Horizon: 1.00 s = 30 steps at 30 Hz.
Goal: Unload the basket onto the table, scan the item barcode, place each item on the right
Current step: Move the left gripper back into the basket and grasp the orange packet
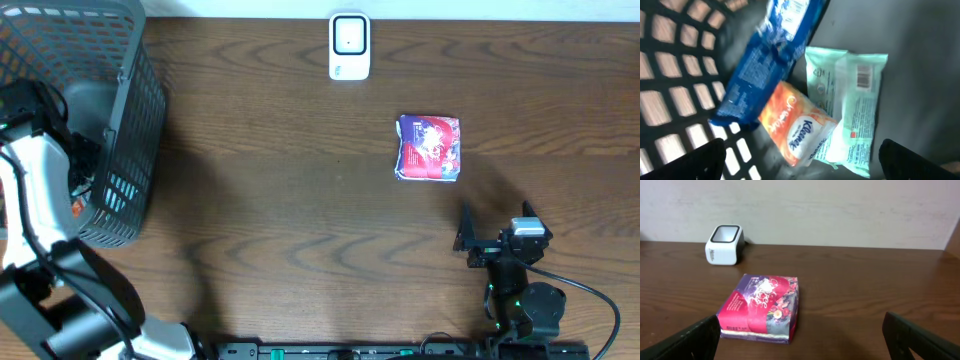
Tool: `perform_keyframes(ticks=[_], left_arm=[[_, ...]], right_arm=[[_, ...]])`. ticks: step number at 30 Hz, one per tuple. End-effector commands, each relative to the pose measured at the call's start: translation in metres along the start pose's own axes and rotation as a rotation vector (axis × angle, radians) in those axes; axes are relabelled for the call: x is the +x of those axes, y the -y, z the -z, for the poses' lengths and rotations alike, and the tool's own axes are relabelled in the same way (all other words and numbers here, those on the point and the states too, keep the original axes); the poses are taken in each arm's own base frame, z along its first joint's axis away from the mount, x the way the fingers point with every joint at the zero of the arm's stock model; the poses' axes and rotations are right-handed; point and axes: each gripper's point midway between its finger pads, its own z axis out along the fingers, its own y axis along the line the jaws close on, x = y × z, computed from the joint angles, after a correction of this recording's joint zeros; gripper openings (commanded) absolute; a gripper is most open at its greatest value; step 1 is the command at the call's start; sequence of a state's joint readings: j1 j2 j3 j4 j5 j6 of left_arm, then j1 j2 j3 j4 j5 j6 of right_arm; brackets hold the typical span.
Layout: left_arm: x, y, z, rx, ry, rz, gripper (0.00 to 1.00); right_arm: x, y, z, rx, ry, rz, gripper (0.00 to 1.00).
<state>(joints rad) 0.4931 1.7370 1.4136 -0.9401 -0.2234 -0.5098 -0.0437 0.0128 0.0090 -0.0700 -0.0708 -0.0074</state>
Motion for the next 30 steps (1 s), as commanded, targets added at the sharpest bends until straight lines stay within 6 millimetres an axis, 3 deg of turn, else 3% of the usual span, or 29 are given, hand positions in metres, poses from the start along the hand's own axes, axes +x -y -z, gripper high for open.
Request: perform_keyframes(ticks=[1, 4, 11, 15, 21, 30], left_arm=[[0.010, 0.007, -0.012, 0.018, -0.069, 0.036, 0.98], [0.019, 0.010, -0.020, 0.018, -0.117, 0.027, 0.98], [0.029, 0.006, -0.027, -0.012, -0.162, -0.005, 0.73], [0.029, 0.005, -0.029, -0.017, -0.156, -0.005, 0.73], [0.010, 0.009, -0.031, -0.009, -0.072, -0.050, 0.72], [0.007, 0.011, -0.032, -0.005, -0.060, -0.060, 0.71]], right_arm=[[0.001, 0.001, 0.000, 0.003, 0.000, -0.015, 0.99], [0.001, 0.001, 0.000, 0.003, 0.000, -0.014, 0.99], [0.001, 0.001, 0.000, 0.003, 0.000, -0.015, 0.99], [0.001, 0.001, 0.000, 0.003, 0.000, -0.014, 0.99], [0.001, 0.001, 0.000, 0.003, 0.000, -0.015, 0.99], [0.001, 0.001, 0.000, 0.003, 0.000, -0.015, 0.99]])
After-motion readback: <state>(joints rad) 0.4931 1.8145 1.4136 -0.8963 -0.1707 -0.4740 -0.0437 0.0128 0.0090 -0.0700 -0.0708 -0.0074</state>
